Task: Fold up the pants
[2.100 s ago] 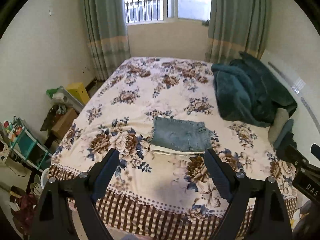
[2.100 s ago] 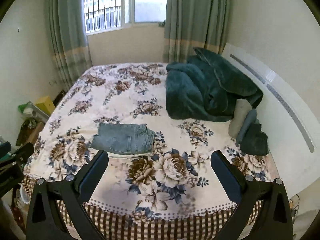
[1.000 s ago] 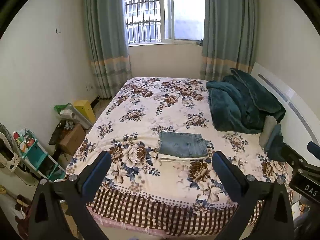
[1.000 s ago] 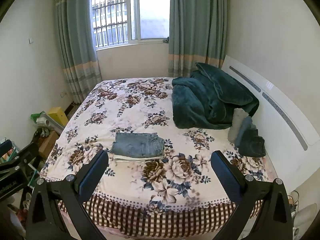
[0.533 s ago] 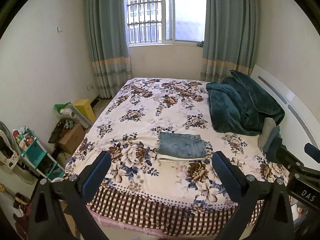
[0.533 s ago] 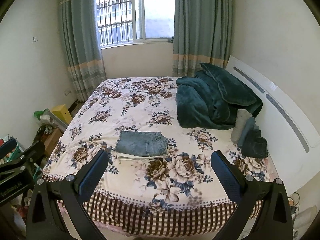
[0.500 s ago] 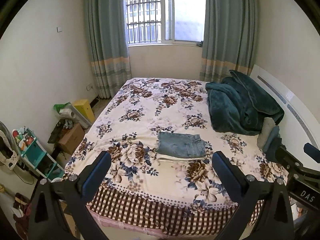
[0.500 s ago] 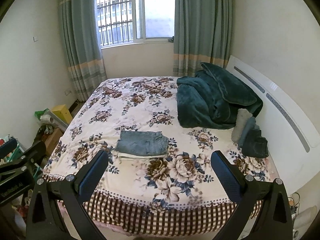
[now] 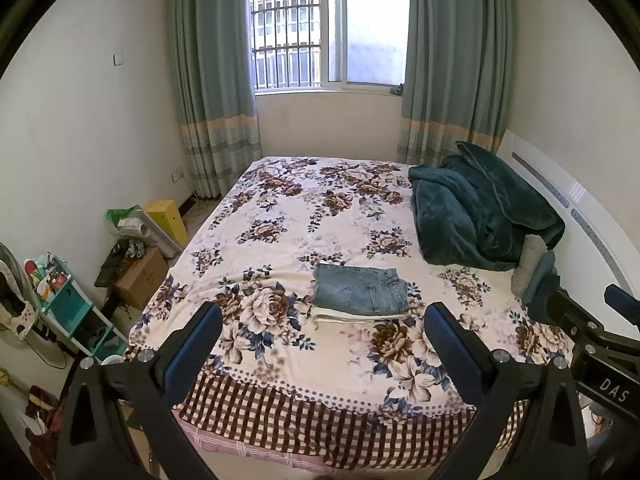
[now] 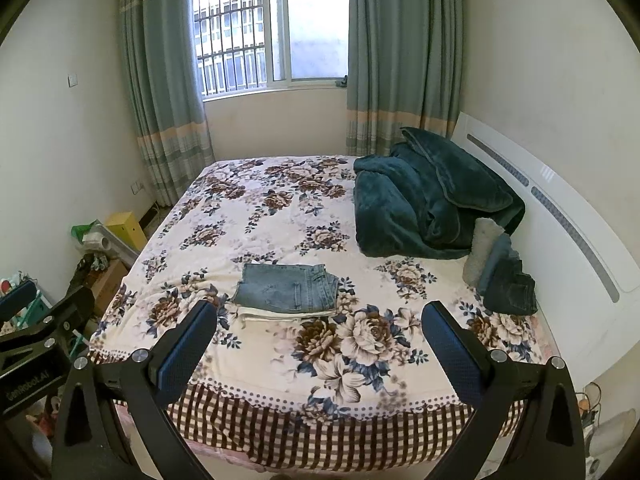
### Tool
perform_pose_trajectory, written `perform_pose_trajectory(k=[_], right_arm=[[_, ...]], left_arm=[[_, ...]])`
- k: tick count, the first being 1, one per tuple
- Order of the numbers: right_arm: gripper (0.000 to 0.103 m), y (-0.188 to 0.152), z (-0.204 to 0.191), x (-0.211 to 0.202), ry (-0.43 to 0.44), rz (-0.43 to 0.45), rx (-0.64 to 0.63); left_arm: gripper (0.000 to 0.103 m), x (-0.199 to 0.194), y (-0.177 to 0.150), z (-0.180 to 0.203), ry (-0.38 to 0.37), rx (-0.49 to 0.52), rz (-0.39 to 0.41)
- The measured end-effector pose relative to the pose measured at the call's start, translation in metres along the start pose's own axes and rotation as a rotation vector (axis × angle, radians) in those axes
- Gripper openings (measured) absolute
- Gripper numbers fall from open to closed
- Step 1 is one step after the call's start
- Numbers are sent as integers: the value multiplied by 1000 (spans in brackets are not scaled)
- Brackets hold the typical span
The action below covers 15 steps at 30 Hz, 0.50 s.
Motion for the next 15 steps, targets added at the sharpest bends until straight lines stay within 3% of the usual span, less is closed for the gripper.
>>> perform_pose_trajectory(k=[15], right_arm=[[103,-2,-2,-3,1,0,1]], left_arm=[[103,-6,7,2,1,-4,10]])
Point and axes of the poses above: each gripper's, at about its wrist camera, not at the fingertips, and x roughly the way its jaws point, z to its right, y to its top, the point moved 6 cm from there along x, roughly the way its jaws point, and after that the axes turned 1 degree about x, right-handed, at the moved point
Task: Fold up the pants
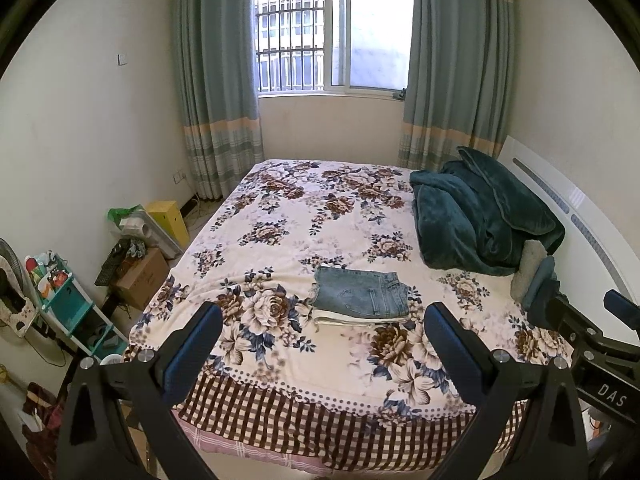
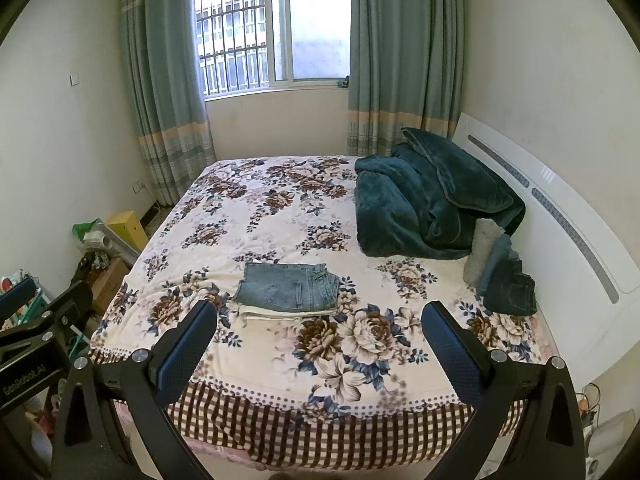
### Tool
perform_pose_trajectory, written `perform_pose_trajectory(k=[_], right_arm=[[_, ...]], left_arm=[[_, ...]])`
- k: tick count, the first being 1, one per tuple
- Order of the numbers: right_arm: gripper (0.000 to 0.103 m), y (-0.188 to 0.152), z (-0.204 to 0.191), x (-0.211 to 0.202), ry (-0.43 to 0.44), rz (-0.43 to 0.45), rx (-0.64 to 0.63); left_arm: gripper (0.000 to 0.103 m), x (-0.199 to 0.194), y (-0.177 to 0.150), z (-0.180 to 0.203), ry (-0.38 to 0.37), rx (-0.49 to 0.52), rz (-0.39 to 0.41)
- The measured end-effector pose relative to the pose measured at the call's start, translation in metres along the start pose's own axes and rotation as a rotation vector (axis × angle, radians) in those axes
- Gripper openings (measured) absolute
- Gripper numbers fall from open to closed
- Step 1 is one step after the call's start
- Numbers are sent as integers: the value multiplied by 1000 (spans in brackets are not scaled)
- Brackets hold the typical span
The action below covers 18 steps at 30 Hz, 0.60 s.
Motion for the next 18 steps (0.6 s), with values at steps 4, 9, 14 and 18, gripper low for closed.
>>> perform_pose_trajectory(k=[4,9,14,18], right_arm=[[103,-1,0,0,0,-1,-2],[103,-2,-1,0,0,-1,1],[103,-1,-7,-2,6,0,-2],[103,-2,-6,-2,4,0,1]], left_arm=[[103,-2,4,0,2,-5,2],[103,-6,5,-2,11,-12,4],[103,-6,4,-2,20,-17,5],[103,-7,4,-2,18,-16,6]])
Point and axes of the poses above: each gripper's, at about its wrist camera, not at the fingertips, and x roughly the way its jaws point, z to its right, y to its top, the point moved 6 cm from there along x, roughly the way its jaws point, and after that the axes turned 1 degree about x, right-handed, at the moved point
